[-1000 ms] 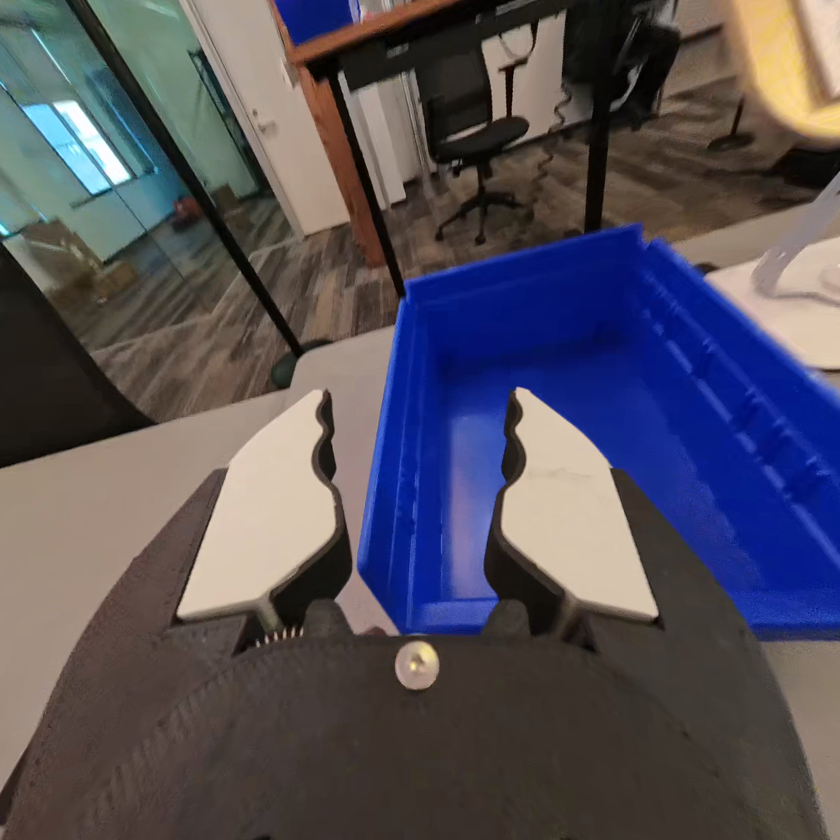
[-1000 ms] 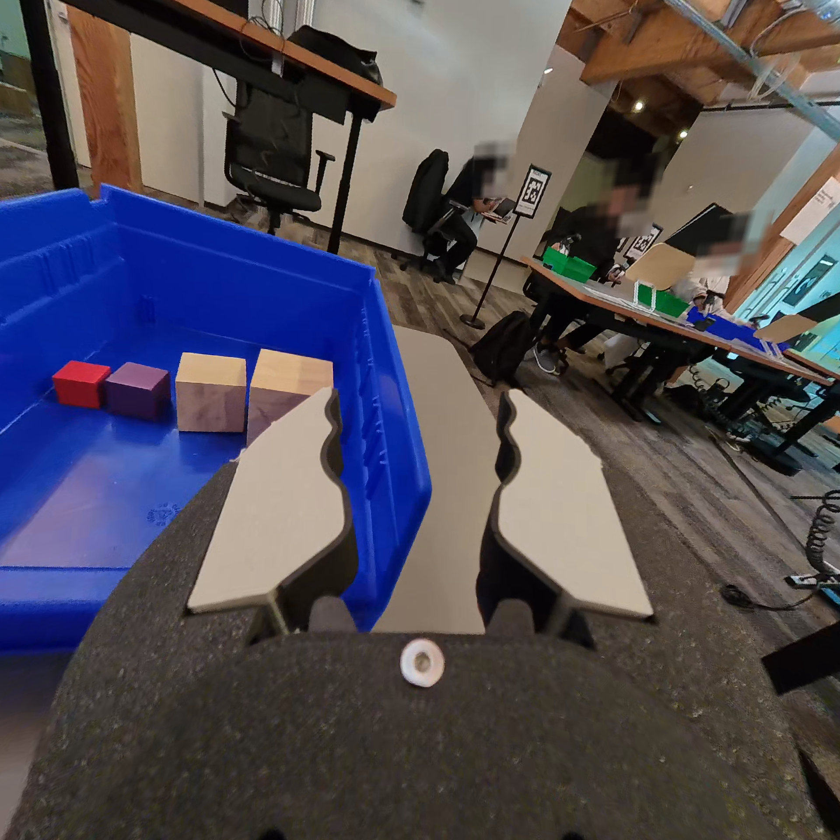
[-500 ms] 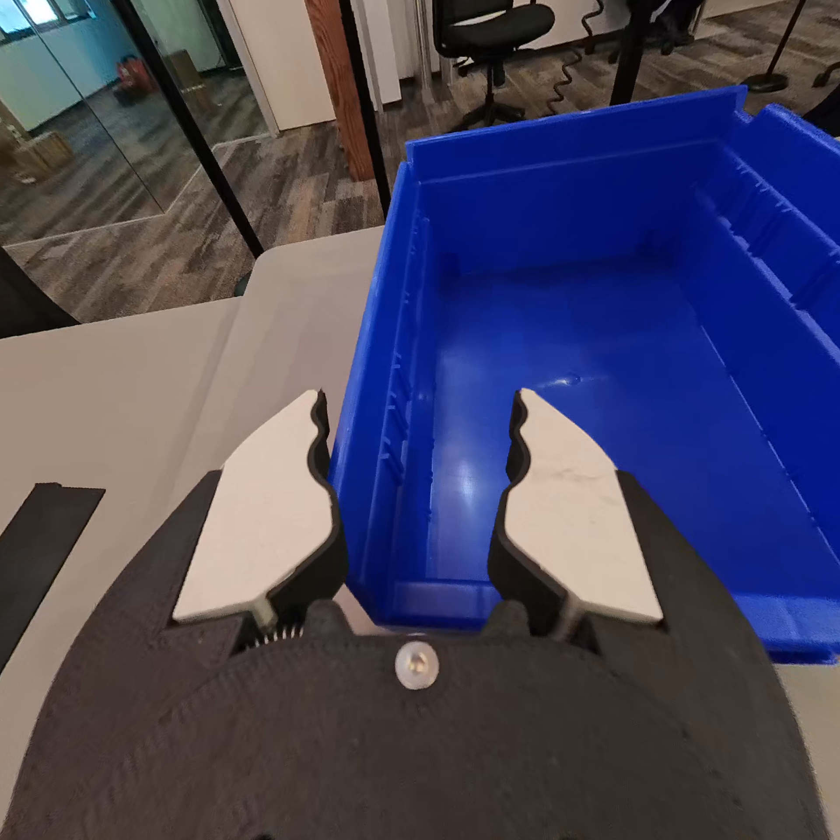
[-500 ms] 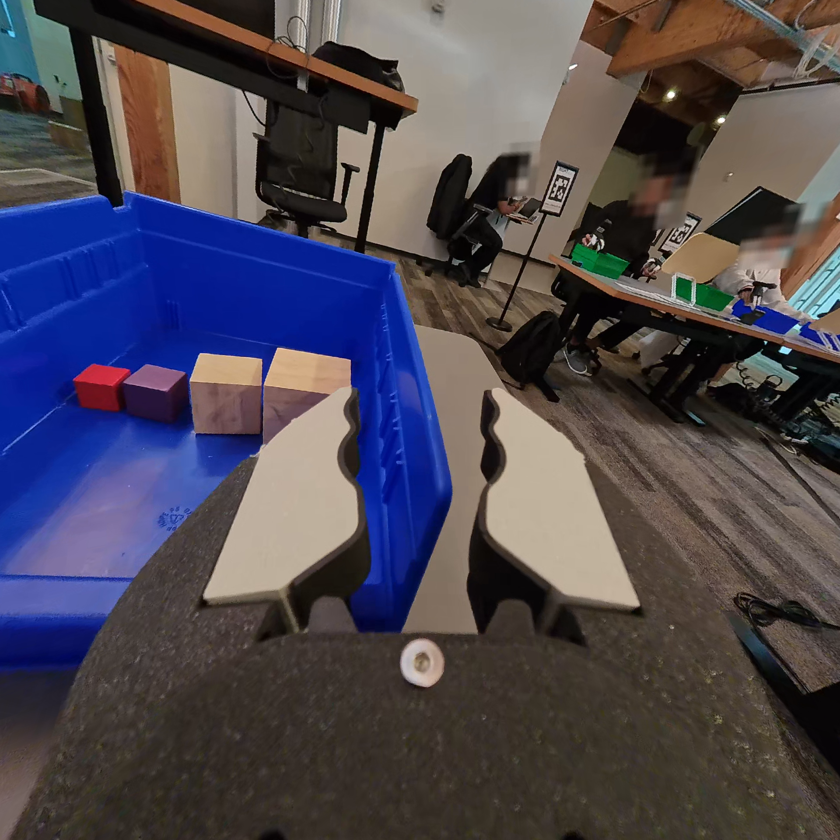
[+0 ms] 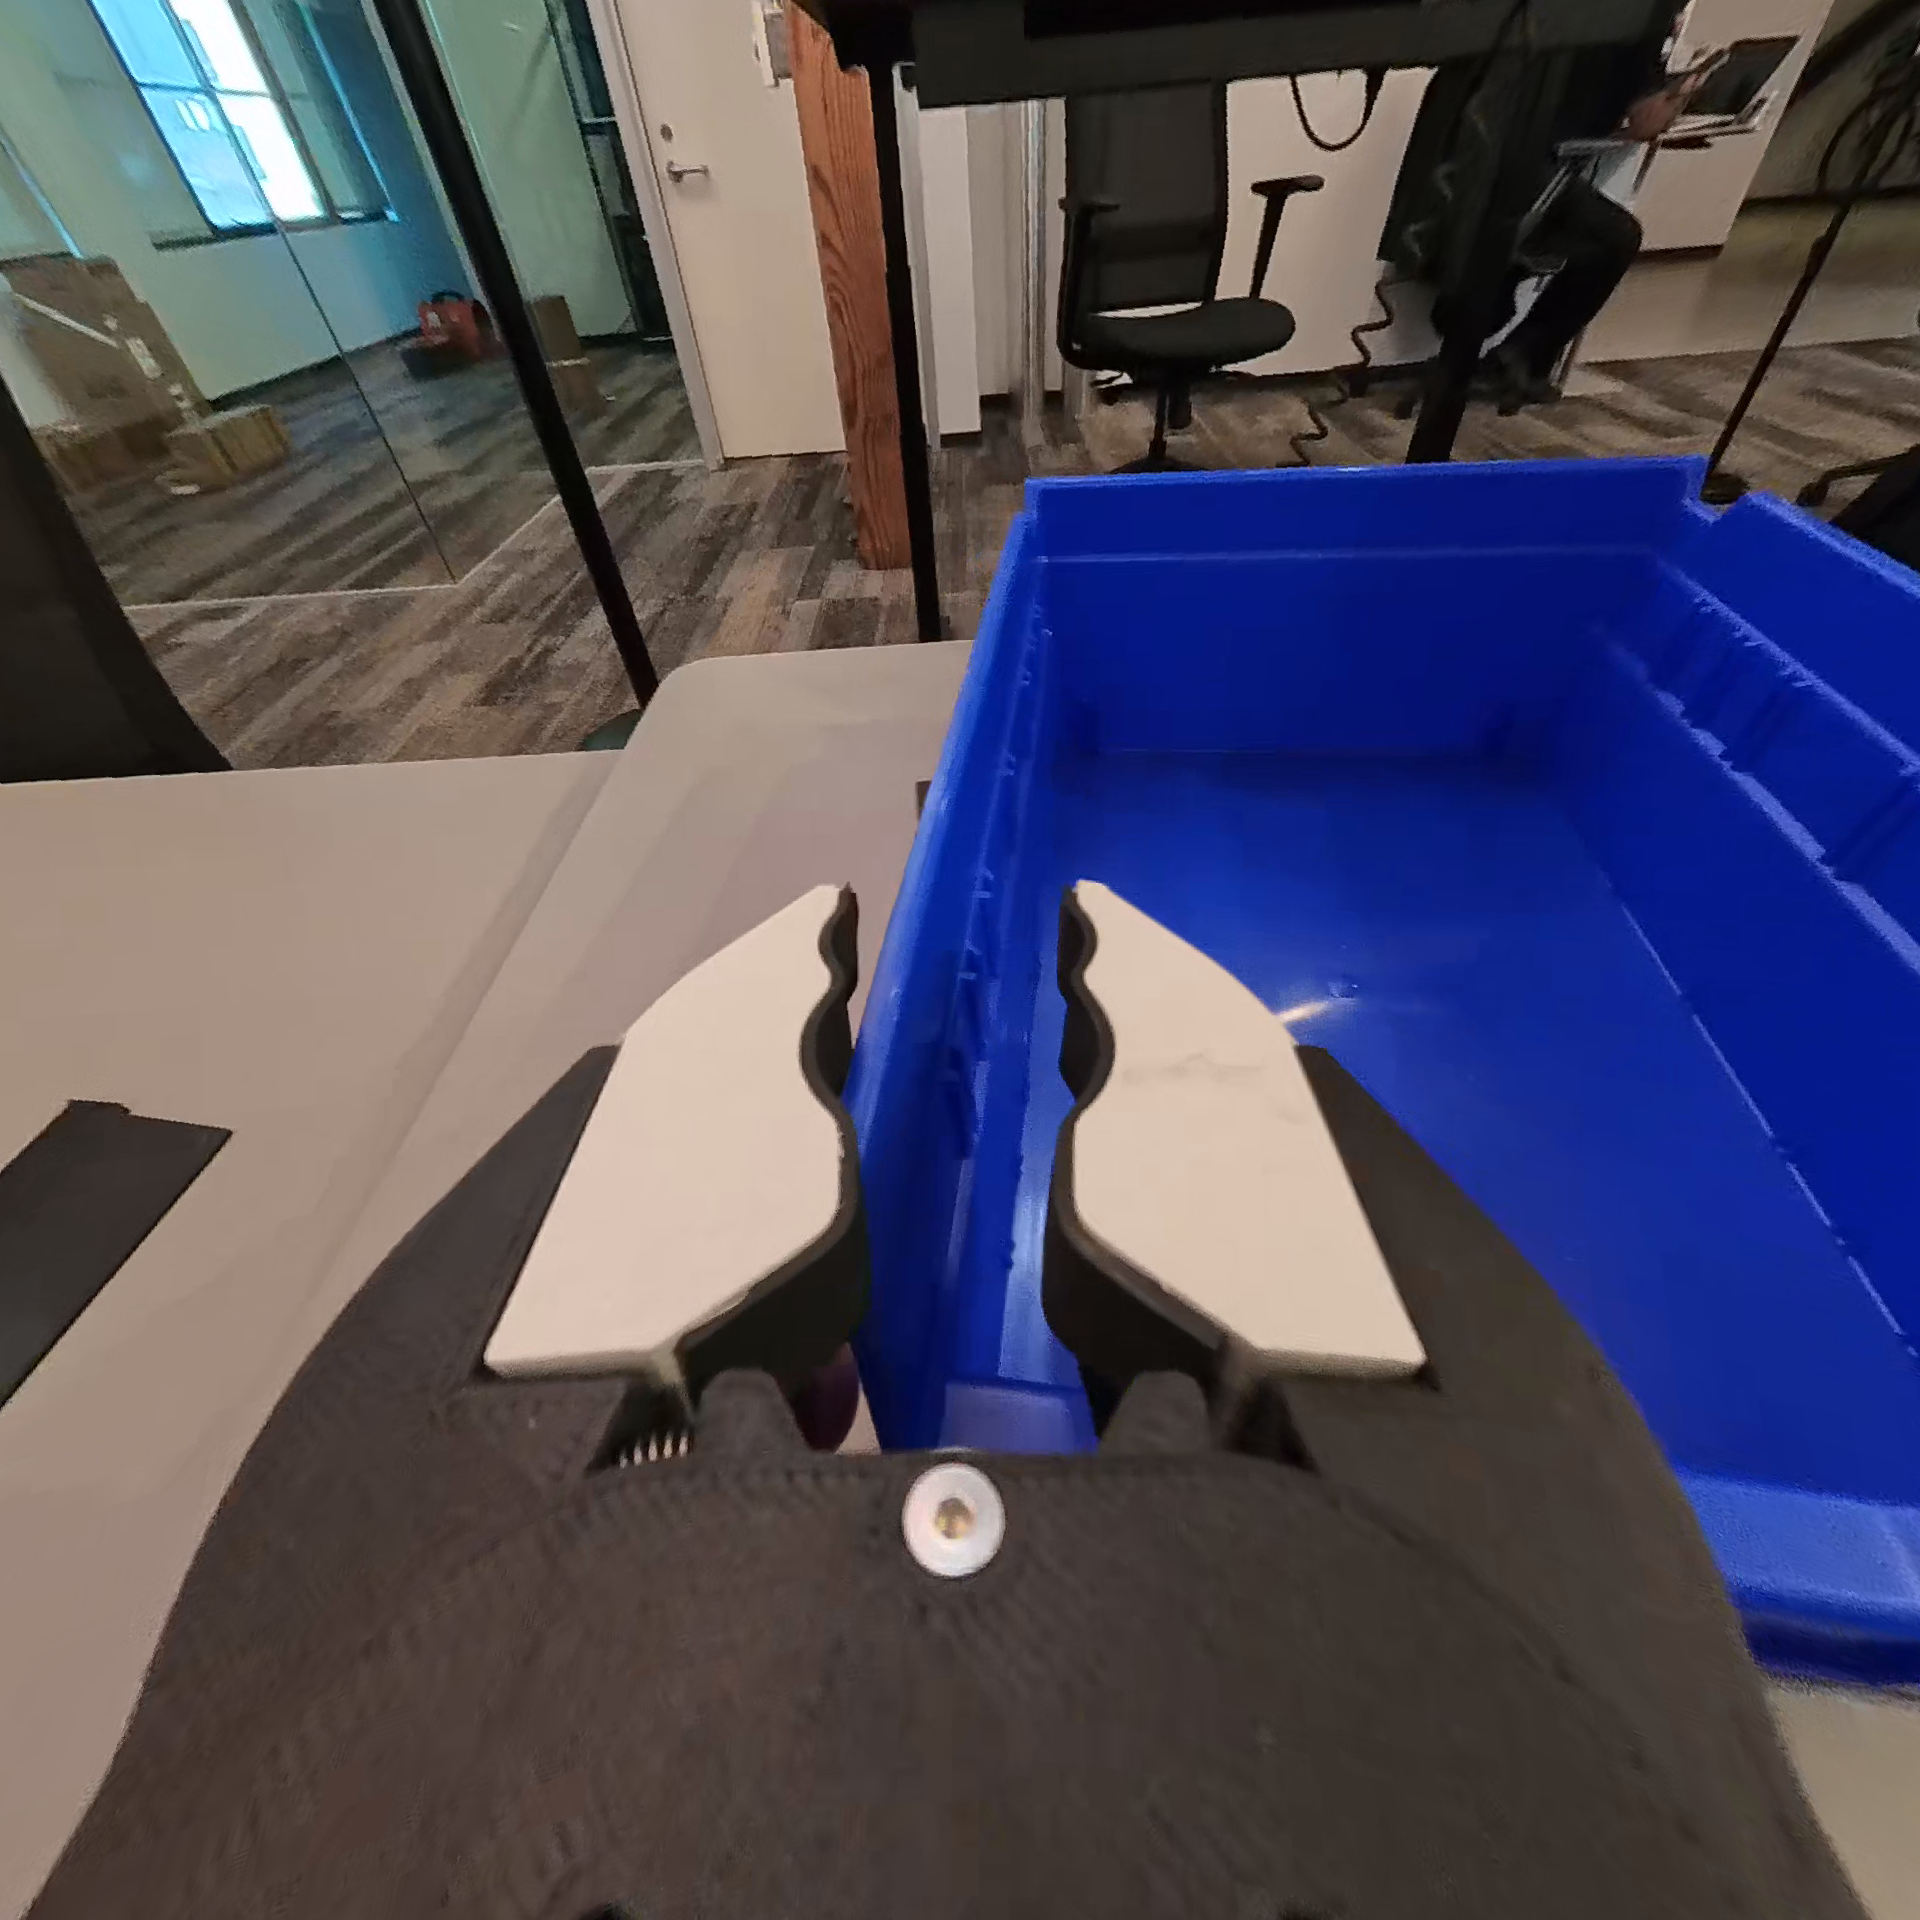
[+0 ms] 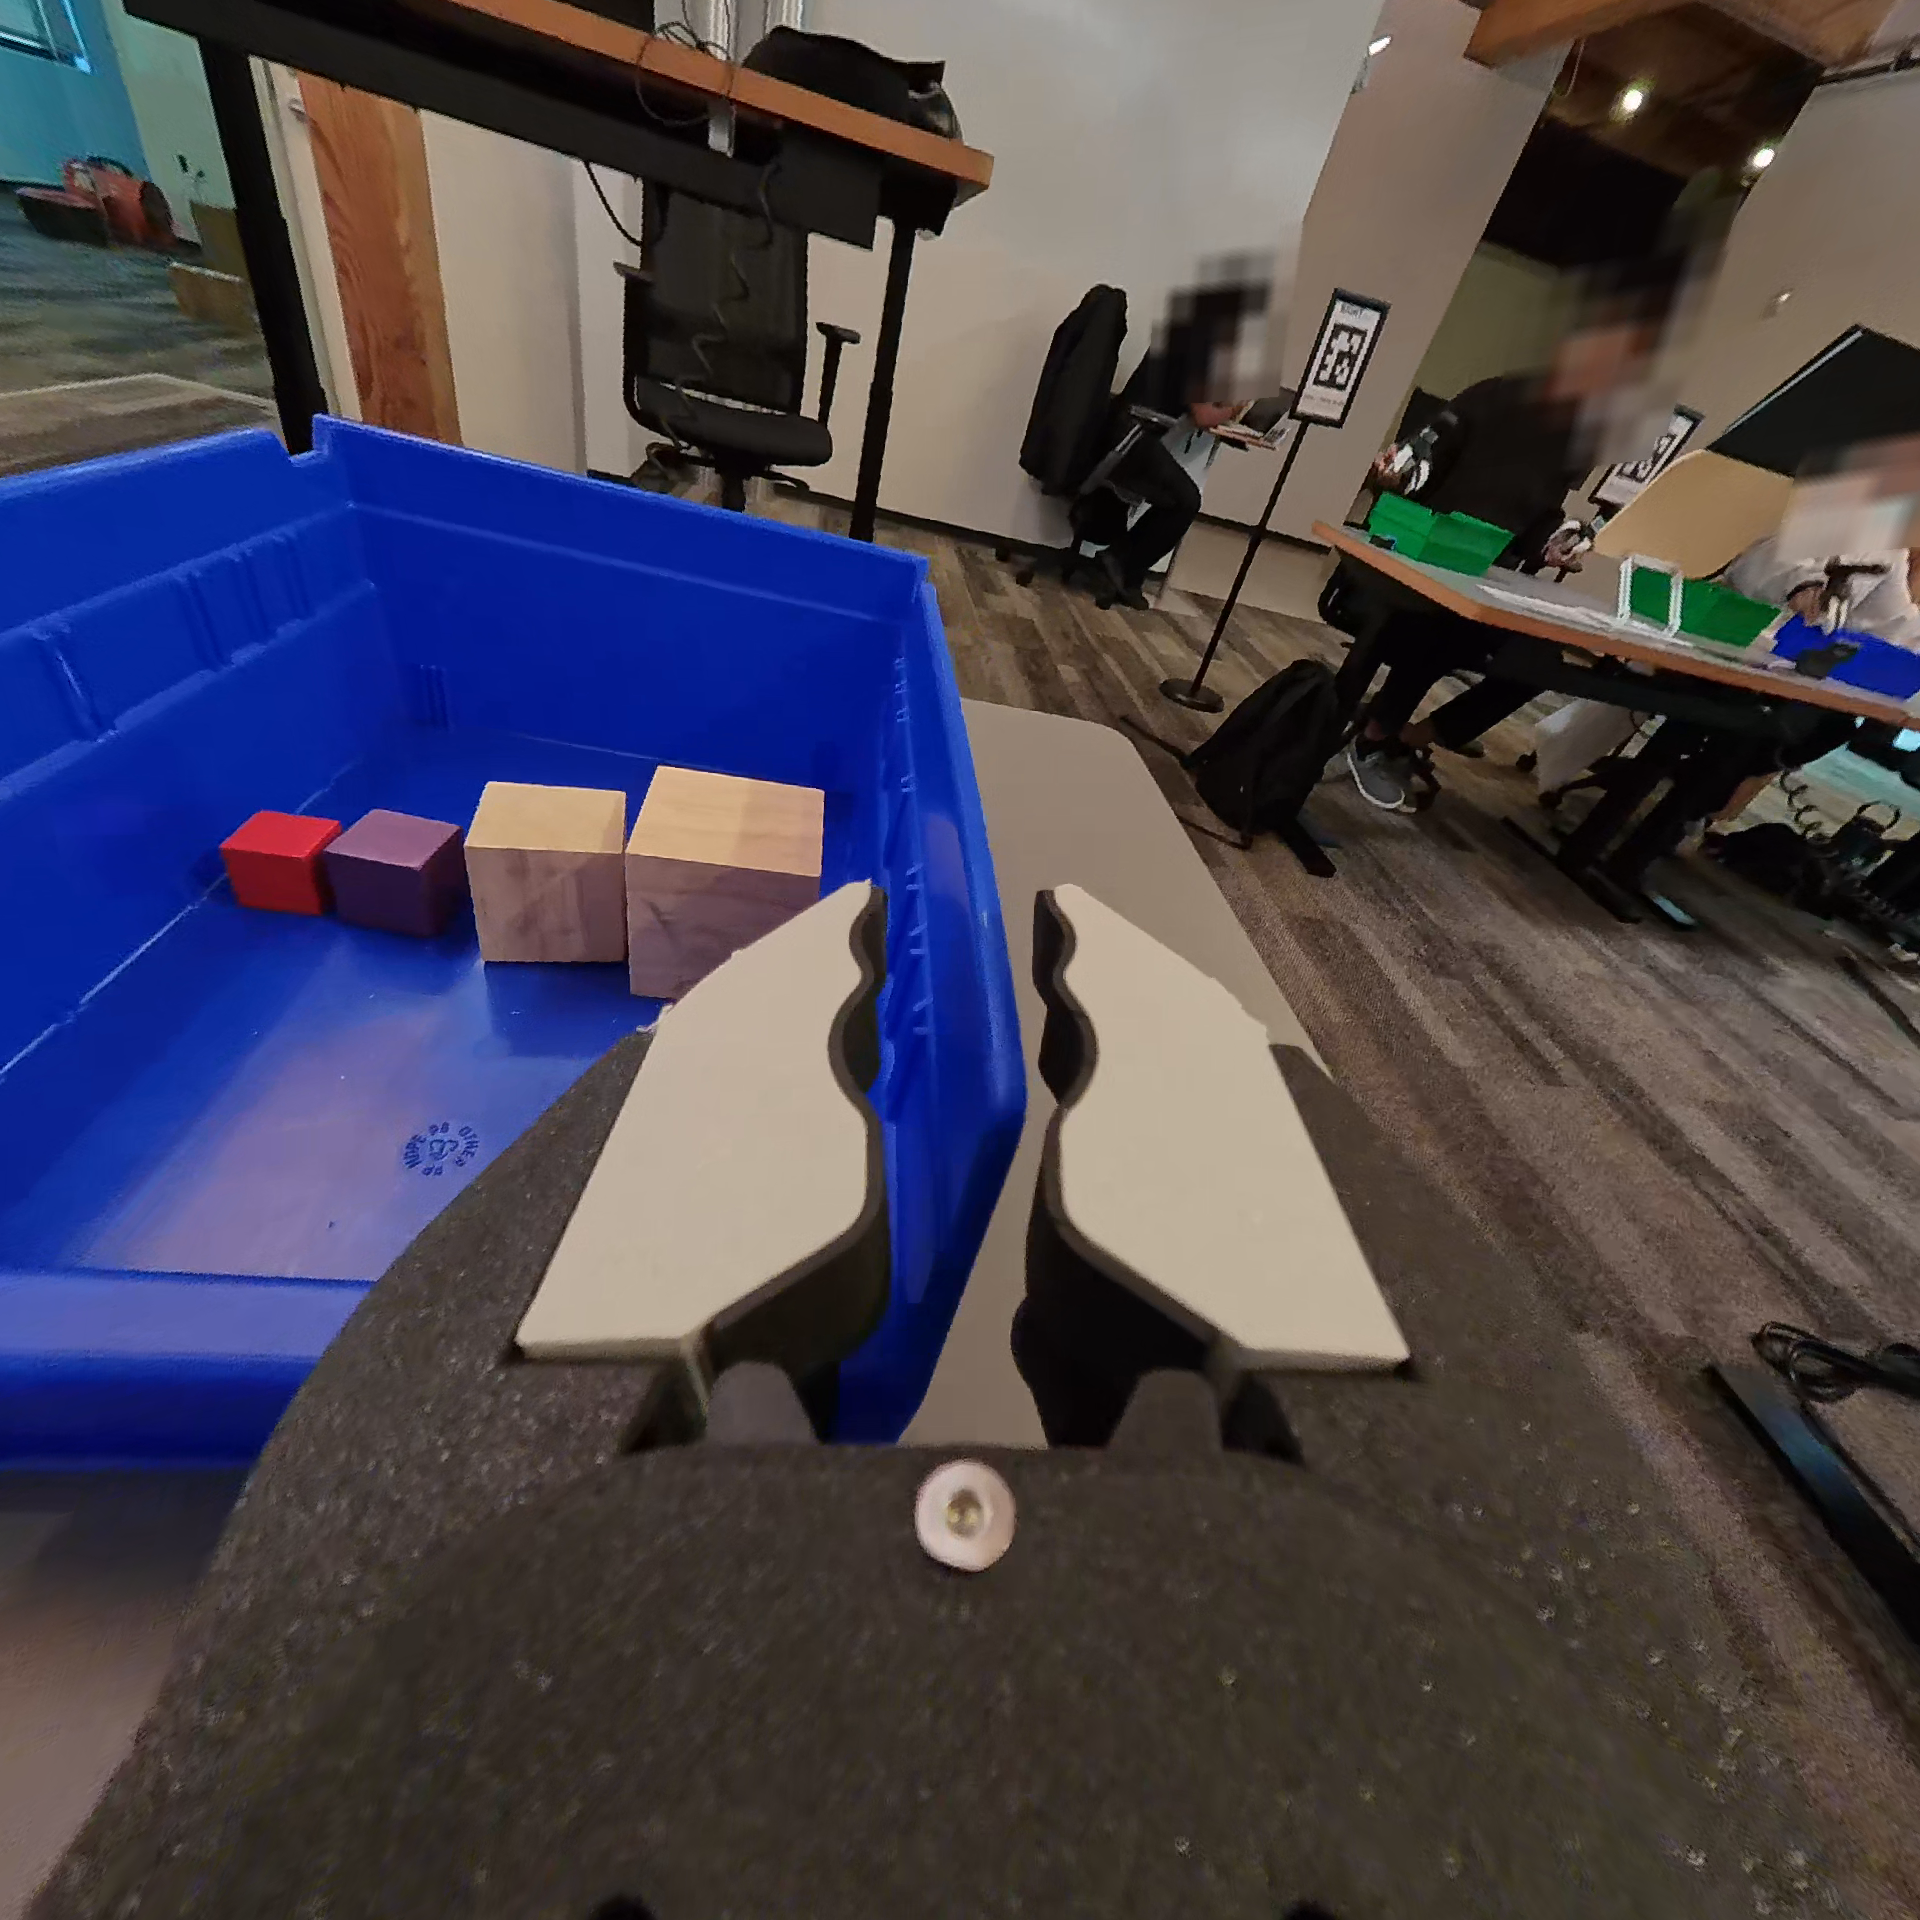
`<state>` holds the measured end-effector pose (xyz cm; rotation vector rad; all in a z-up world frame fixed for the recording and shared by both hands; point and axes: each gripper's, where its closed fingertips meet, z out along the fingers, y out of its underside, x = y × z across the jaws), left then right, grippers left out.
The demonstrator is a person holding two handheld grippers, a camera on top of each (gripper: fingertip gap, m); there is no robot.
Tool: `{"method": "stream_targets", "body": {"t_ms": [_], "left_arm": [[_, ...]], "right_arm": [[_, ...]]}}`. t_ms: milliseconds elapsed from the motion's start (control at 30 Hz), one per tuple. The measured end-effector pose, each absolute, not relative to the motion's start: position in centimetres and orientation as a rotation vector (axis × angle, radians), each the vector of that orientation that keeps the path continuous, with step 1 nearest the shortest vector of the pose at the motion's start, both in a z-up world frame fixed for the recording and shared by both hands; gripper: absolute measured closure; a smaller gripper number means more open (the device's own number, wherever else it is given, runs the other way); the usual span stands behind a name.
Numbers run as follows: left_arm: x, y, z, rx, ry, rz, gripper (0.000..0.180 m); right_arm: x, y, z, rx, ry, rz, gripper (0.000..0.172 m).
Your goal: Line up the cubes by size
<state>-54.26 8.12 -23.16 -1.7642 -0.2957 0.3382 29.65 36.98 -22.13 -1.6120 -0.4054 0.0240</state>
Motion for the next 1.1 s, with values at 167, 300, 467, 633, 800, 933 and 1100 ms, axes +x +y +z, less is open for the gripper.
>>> {"method": "stream_targets", "body": {"t_ms": [167,300,467,633,800,933,1100], "left_arm": [[-55.2,7.7,-24.0,-1.784,-0.357,0.354,0.135],[-55.0,7.8,-24.3,-1.801,-0.354,0.332,0.143],[-55.0,7.8,-24.3,-1.804,-0.357,0.297,0.161],[-53.7,8.3,-24.4,-1.811,-0.3,0.216,0.175],[-53.0,8.4,-24.4,-1.812,-0.28,0.21,0.177],[-52.8,8.4,-24.3,-1.801,-0.31,0.175,0.179],[-52.7,8.0,-24.1,-1.796,-0.329,0.169,0.178]], "right_arm": [[30.5,37.0,-22.5,-1.673,-0.345,0.08,0.143],[30.5,36.8,-22.7,-1.697,-0.344,0.114,0.146],[29.9,36.6,-22.8,-1.702,-0.368,0.145,0.158],[30.0,36.6,-22.8,-1.696,-0.376,0.145,0.165],[29.9,36.5,-22.8,-1.696,-0.381,0.165,0.166],[29.8,36.4,-22.8,-1.694,-0.389,0.178,0.167],[29.5,36.0,-22.8,-1.691,-0.403,0.197,0.167]]}}
